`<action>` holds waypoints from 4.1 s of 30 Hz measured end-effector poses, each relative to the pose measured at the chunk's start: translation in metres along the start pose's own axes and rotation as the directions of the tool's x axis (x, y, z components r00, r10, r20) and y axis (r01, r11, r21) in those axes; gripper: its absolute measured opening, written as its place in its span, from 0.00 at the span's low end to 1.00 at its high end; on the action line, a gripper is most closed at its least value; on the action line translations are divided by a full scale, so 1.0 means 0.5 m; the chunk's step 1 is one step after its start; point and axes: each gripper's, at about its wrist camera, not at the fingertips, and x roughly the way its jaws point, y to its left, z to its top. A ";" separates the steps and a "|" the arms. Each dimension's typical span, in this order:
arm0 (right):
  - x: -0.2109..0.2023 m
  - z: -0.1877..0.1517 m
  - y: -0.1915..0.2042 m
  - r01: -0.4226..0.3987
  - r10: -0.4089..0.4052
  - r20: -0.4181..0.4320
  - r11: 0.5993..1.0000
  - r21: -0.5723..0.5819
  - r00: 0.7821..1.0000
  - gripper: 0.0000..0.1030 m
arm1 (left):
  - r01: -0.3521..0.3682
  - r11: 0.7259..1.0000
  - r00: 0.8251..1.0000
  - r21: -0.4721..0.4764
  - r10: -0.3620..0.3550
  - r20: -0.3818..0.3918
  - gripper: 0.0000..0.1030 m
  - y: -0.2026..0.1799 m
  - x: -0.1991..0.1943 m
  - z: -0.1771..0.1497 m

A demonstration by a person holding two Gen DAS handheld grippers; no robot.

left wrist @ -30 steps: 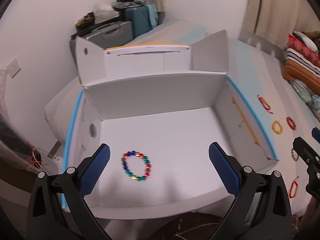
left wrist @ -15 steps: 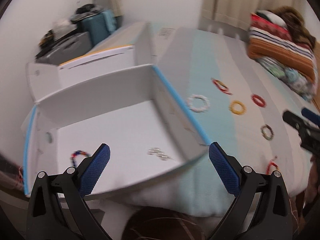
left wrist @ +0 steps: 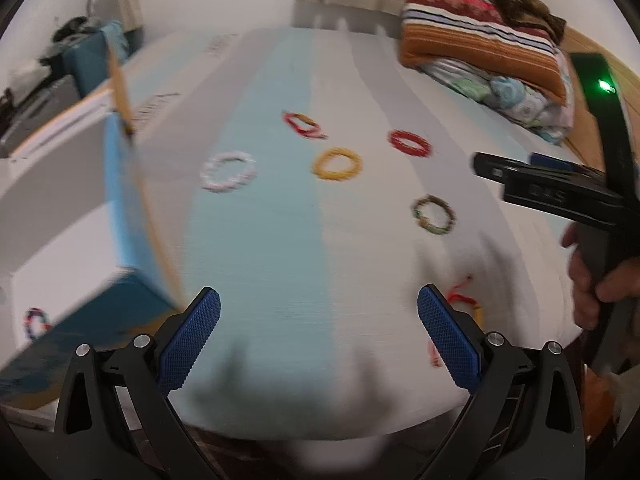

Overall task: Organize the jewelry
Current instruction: 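Withdraw both tools from the box back over the bed, then grasp the red cord bracelet with the left tool while the right tool grasps the wooden-bead bracelet, then lift both bracelets and carry them over the white box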

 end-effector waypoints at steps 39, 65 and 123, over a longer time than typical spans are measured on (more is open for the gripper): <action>0.225 -0.073 -0.048 -0.056 0.067 -0.148 0.996 0.074 0.987 0.08 | 0.112 0.983 0.987 0.147 -0.092 -0.134 0.04 -0.122 0.199 -0.051; 0.114 -0.055 -0.073 -0.084 0.091 -0.052 0.989 0.125 0.994 0.08 | 0.073 0.989 0.995 0.132 -0.062 -0.085 0.05 -0.101 0.107 -0.009; 0.083 -0.018 -0.039 -0.127 0.143 -0.091 0.979 0.162 0.986 0.07 | -0.014 0.999 0.999 0.035 0.016 -0.046 0.07 0.018 0.008 0.019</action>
